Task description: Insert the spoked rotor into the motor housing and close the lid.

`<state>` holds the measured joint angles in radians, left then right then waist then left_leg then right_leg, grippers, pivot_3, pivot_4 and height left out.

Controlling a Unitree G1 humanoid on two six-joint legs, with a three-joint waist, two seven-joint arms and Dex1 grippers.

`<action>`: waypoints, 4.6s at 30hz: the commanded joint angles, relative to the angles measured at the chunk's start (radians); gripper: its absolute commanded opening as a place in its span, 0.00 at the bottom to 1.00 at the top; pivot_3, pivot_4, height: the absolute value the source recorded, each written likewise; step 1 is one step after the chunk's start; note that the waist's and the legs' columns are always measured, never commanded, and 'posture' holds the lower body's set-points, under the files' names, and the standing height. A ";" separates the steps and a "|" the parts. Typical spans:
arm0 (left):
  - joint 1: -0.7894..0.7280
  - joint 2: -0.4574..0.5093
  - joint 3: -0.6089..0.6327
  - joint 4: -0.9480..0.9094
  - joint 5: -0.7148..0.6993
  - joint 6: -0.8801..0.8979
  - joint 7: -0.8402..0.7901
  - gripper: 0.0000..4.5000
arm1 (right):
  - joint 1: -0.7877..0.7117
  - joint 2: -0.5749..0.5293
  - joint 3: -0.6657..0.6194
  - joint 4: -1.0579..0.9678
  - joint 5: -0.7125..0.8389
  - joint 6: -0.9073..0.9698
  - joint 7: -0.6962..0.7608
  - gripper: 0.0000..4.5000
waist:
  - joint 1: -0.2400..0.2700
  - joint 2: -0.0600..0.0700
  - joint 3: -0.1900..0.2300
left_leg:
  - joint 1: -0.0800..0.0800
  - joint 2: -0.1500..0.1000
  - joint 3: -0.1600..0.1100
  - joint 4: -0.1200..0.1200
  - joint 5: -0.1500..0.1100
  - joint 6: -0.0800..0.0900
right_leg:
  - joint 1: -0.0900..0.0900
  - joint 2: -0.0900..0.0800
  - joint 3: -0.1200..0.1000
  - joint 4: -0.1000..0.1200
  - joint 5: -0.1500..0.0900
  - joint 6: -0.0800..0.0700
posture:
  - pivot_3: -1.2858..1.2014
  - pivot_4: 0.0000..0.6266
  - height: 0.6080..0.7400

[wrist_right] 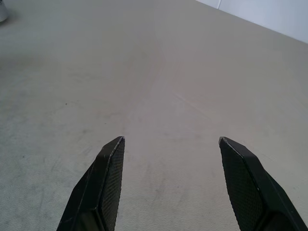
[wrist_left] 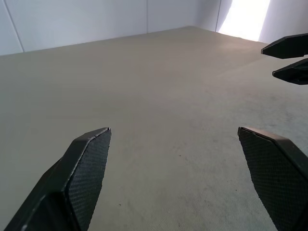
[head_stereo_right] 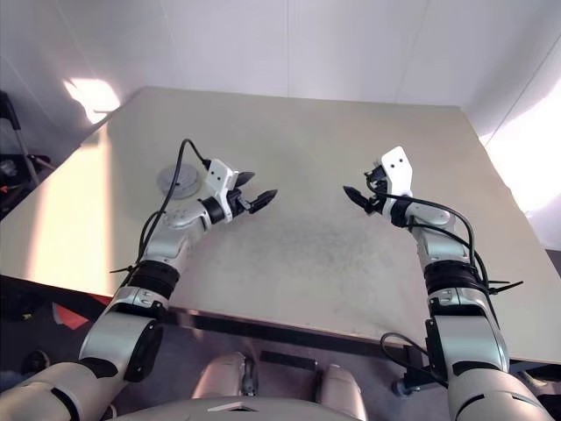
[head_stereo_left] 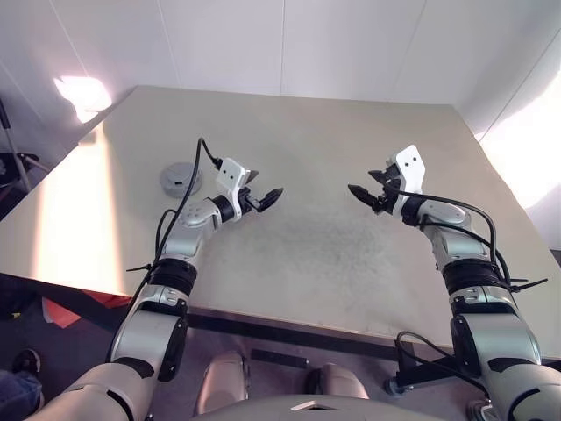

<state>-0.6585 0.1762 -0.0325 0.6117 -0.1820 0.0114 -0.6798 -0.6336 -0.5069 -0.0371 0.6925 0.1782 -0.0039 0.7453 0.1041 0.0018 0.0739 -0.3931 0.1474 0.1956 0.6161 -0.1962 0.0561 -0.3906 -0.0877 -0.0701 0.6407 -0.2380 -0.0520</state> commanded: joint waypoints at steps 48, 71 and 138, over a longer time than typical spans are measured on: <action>-0.034 -0.006 0.013 0.014 0.008 -0.031 0.018 0.99 | -0.046 0.011 -0.025 0.010 -0.018 -0.049 0.002 0.78 | -0.002 0.000 0.001 | -0.001 0.000 0.000 -0.001 0.000 0.000 | 0.000 0.000 0.000 -0.002 0.000 0.000 | 0.52 0.00 1.00; -0.043 -0.016 0.018 0.039 0.008 -0.052 0.027 0.99 | -0.056 0.007 -0.021 0.021 -0.023 -0.053 0.001 0.78 | -0.003 0.000 0.001 | -0.001 0.000 0.000 -0.003 0.000 0.000 | -0.001 0.000 0.000 -0.003 0.000 0.000 | 0.52 0.00 1.00; -0.033 -0.001 0.023 0.038 0.006 -0.051 0.040 1.00 | -0.086 0.032 -0.018 0.075 -0.032 -0.092 0.008 0.86 | -0.005 0.001 0.001 | -0.002 0.000 0.001 -0.004 -0.001 0.000 | -0.002 0.000 0.000 -0.005 0.000 0.000 | 0.52 0.00 1.00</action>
<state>-0.6734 0.1671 -0.0263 0.6699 -0.1746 -0.0343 -0.6385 -0.6962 -0.4765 -0.0364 0.7946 0.1300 -0.0751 0.7396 0.0994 0.0024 0.0754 -0.3954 0.1474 0.1965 0.6118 -0.1971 0.0565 -0.3925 -0.0876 -0.0700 0.6351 -0.2381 -0.0519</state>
